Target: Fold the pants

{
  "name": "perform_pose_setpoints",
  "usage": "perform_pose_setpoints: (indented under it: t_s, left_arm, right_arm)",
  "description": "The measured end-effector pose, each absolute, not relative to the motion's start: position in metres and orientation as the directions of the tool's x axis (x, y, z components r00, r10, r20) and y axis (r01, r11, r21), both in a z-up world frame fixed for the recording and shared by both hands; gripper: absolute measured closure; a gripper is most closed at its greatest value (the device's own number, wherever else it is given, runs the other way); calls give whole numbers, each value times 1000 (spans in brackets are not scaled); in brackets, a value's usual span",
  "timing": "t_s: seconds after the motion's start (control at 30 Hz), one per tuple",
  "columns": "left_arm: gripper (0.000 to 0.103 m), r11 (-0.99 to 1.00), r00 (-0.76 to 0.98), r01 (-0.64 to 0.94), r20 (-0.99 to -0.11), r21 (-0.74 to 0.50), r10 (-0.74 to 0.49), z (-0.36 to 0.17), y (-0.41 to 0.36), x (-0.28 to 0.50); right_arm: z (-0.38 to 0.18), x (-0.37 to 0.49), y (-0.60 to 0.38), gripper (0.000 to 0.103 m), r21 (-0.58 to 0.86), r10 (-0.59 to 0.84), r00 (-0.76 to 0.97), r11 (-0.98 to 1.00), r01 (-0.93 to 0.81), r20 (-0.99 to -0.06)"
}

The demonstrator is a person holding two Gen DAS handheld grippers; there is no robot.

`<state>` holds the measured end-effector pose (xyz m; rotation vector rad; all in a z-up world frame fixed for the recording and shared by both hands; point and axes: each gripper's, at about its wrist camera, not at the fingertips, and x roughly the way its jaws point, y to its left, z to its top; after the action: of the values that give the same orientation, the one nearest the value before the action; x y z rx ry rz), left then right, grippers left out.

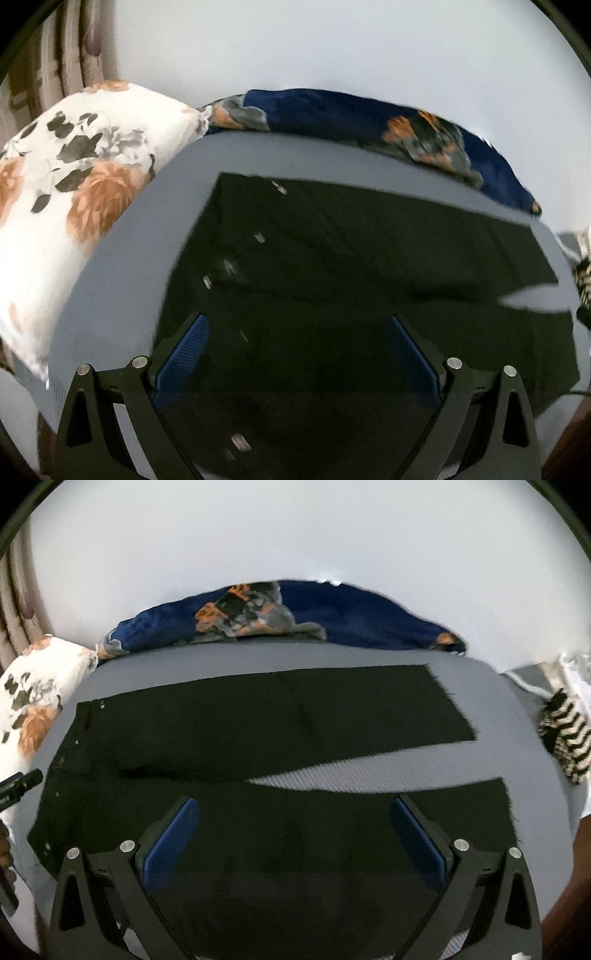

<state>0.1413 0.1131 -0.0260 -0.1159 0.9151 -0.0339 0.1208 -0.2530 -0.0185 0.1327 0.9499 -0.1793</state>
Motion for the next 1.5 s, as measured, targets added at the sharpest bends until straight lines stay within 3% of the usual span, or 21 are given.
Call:
perform_pose_setpoints:
  t_s: [0.13, 0.27, 0.53, 0.77, 0.9, 1.03, 1.43, 1.47, 1.5]
  left_arm:
    - [17, 979, 606, -24, -782, -204, -148, -27, 157, 188]
    - [23, 961, 599, -23, -773, -277, -209, -37, 190, 229]
    - [49, 871, 494, -68, -775, -486, -394, -84, 233, 305]
    - [52, 771, 443, -103, -723, -628, -530, -113, 253, 349]
    - [66, 703, 404, -99, -675, -704, -618, -119, 255, 365]
    - [75, 703, 379, -107, -683, -703, -624, -117, 250, 377]
    - [76, 692, 384, -123, -677, -711, -627, -137, 225, 401]
    - [80, 706, 398, -110, -682, -700, -614, -133, 222, 399]
    - [91, 725, 414, -91, -688, -683, -596, -129, 220, 396]
  right_arm:
    - [-22, 164, -254, 0, 155, 32, 557, 972, 175, -830]
    - [-24, 199, -245, 0, 142, 32, 569, 979, 148, -821]
    - [-35, 262, -220, 0, 166, 102, 549, 984, 69, -830]
    - [-60, 299, -213, 0, 272, 201, 502, 960, 71, -841]
    - [-74, 317, -210, 0, 345, 274, 483, 937, 62, -832]
    - [-81, 334, -207, 0, 358, 298, 473, 933, 40, -829]
    - [-106, 385, -198, 0, 342, 372, 400, 928, -147, -837]
    - [-108, 388, -199, 0, 335, 370, 392, 929, -159, -842]
    - [-111, 392, -199, 0, 317, 363, 379, 931, -180, -851]
